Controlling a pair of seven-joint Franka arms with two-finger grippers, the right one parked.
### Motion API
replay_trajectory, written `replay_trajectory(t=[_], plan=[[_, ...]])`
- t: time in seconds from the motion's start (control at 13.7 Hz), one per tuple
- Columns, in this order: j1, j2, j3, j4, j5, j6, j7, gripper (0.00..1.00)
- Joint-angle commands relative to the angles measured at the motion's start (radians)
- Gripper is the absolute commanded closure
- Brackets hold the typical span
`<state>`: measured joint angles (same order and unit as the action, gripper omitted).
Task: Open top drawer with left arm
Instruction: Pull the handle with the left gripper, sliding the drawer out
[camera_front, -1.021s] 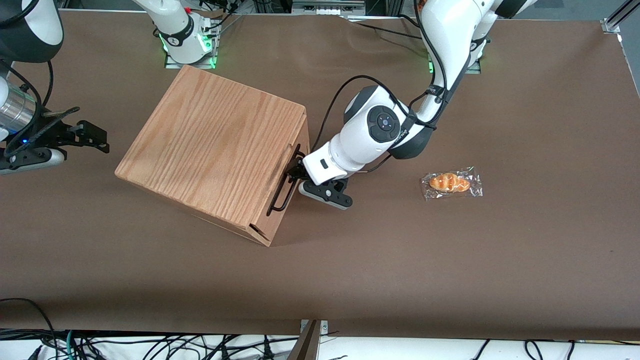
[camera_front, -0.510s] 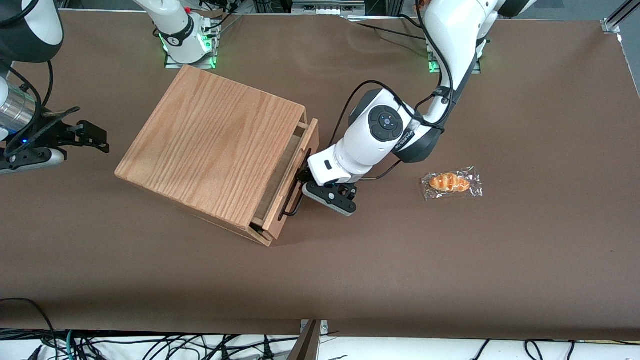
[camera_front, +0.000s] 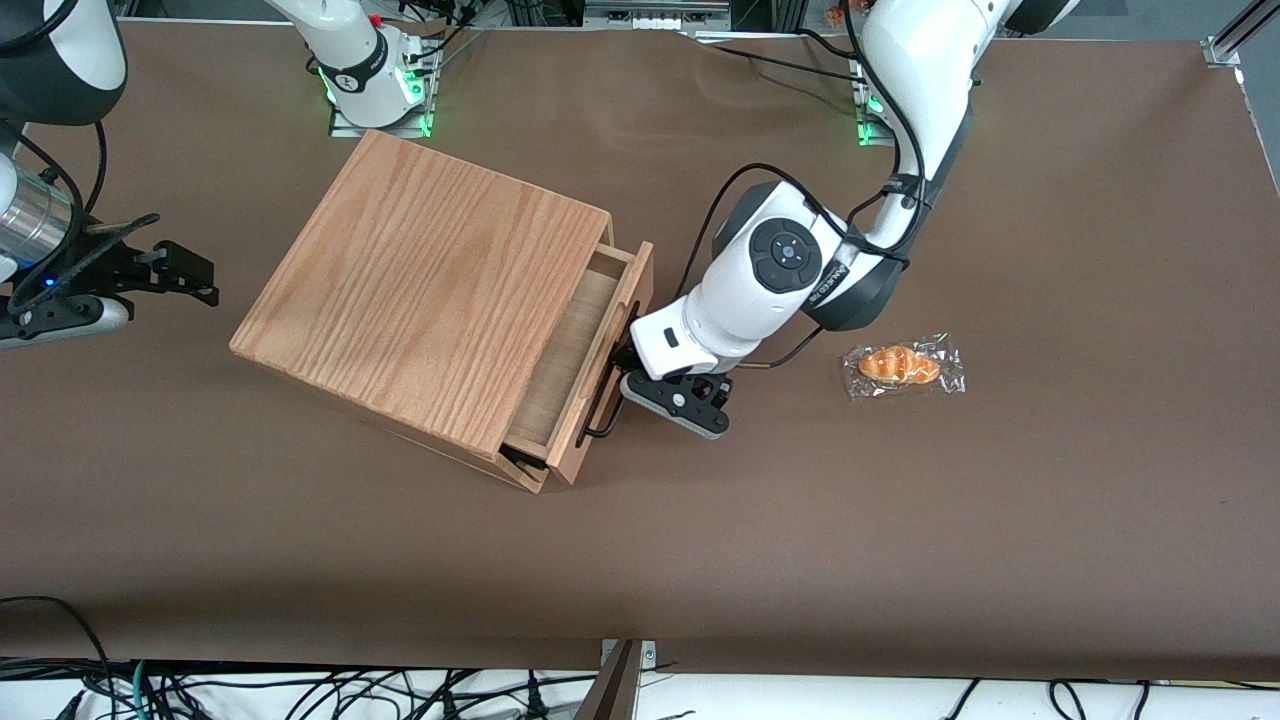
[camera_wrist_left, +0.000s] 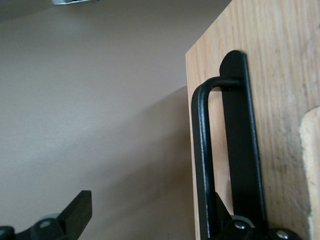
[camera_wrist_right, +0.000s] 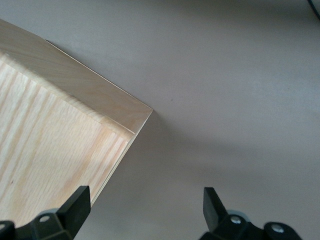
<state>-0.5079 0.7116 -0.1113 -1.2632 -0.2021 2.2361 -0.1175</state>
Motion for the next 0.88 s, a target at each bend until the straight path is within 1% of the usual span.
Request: replay_trajectory(t=[0.0, 0.29, 0.8], plan=[[0.057, -0.026, 0.012, -0.019, 0.075, -0.082, 0.062, 0.00], [0.101, -0.029, 0.012, -0.019, 0.075, -0.115, 0.085, 0.00], [0.130, -0.029, 0.012, -0.025, 0.075, -0.118, 0.087, 0.00]])
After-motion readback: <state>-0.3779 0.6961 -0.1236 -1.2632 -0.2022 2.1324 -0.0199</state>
